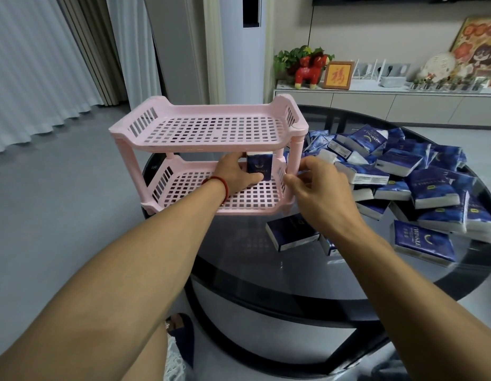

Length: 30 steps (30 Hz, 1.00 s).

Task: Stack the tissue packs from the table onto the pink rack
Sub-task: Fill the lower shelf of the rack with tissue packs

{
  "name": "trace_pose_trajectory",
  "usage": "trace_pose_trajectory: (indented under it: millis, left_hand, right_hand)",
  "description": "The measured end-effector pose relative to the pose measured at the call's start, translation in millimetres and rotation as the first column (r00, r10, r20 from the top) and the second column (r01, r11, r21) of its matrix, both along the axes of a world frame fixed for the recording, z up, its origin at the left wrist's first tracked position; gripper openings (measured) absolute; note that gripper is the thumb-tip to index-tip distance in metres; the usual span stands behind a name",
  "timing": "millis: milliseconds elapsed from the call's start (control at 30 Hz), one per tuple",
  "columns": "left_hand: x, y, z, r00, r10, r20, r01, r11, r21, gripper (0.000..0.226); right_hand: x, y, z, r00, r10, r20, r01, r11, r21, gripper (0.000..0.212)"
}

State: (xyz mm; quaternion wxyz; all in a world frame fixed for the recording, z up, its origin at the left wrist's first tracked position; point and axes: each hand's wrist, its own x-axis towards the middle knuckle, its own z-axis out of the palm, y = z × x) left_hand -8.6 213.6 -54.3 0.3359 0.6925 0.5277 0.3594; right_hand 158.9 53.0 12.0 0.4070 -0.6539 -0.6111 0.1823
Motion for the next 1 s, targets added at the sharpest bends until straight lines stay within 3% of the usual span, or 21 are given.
trace_pose_trajectory:
  millis: [567, 767, 800, 900, 1000]
  left_hand:
    - [-3, -15, 9, 0.999, -0.002, -0.032, 0.001, 0.999, -0.037, 0.062]
    - [-13, -19, 18, 0.998, 0.069, -0.002, -0.068, 0.977, -0.202, 0.097]
    - [-12, -27, 26, 0.996, 0.091, -0.026, -0.095, 0.970, -0.223, 0.098]
    - [-13, -59, 47, 0.963, 0.151, -0.224, -0.195, 0.963, -0.185, 0.073]
    - [-17, -106, 64, 0.899, 0.091, -0.428, -0.142, 0.986, -0.088, 0.066]
  right_hand:
    - [3, -1, -5, 1.000, 0.009, 0.023, -0.009, 1.000, 0.022, 0.016]
    - [8, -5, -2, 0.999, 0.032, -0.021, -0.032, 0.999, 0.015, 0.014]
    - [10, -8, 0, 1.000, 0.010, -0.013, -0.010, 0.999, 0.039, 0.014]
    - [21, -21, 6, 0.992, -0.083, 0.094, 0.074, 0.992, 0.098, 0.015]
    - [23, -42, 2, 0.945, -0.008, 0.328, 0.010, 1.000, -0.006, 0.012]
